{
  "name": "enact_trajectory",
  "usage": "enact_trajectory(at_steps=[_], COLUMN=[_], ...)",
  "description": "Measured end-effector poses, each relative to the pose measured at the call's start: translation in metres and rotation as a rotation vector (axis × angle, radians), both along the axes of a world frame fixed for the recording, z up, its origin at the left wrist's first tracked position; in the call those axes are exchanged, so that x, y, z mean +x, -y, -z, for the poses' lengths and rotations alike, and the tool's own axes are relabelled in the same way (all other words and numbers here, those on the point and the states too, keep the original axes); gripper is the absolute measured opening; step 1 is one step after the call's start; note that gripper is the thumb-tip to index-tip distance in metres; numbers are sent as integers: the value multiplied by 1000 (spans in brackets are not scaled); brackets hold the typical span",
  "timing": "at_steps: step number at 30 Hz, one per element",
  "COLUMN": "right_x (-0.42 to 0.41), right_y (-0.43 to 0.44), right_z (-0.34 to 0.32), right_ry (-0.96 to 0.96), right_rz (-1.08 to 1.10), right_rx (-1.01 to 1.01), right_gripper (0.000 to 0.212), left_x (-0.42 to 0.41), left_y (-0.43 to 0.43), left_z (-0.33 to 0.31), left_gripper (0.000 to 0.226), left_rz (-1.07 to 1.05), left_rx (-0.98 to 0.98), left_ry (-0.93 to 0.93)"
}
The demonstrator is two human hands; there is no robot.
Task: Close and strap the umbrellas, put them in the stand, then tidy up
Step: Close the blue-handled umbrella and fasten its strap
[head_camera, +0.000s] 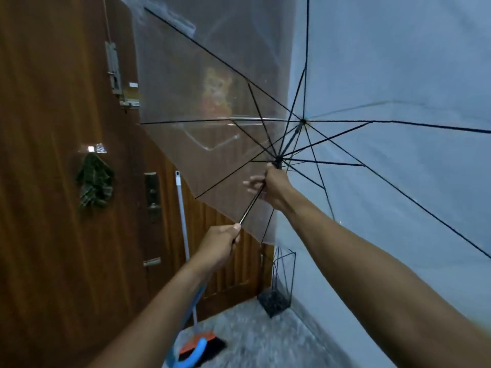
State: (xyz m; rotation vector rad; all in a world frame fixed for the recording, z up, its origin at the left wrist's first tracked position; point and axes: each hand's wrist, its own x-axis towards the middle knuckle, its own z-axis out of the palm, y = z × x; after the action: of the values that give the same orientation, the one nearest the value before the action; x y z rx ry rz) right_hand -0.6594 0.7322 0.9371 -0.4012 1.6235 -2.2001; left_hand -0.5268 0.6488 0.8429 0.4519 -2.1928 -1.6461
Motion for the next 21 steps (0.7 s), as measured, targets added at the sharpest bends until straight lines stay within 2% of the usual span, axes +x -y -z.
enact_trajectory(at_steps=[4, 5, 7, 9, 16, 19, 21], right_x=[16, 9, -7, -20, -77, -109, -124], right_y=[-7, -11, -21, -33, -85, -110, -121], right_z=[23, 26, 26, 21, -15, -40, -52], right_ry=[156, 184, 221, 225, 70, 44, 40], right_rz=[-51, -50, -45, -2, 147, 210, 237], right_rx=[-164, -184, -222, -236, -185, -171, -181], right_gripper=[15, 15, 32, 39, 38, 33, 32], left_x=[-33, -36, -41, -48, -78, -60, -58], left_y=[-33, -38, -46, -57, -103, -118, -130], left_z=[-18, -23, -29, -34, -36, -20, -14], left_gripper=[44, 44, 43, 40, 29, 44, 46], left_rz=[-57, -47, 4, 77, 223, 348, 339], left_rx=[69, 78, 98, 130, 79, 218, 350], left_ry=[-43, -40, -34, -19, -12, 105, 74])
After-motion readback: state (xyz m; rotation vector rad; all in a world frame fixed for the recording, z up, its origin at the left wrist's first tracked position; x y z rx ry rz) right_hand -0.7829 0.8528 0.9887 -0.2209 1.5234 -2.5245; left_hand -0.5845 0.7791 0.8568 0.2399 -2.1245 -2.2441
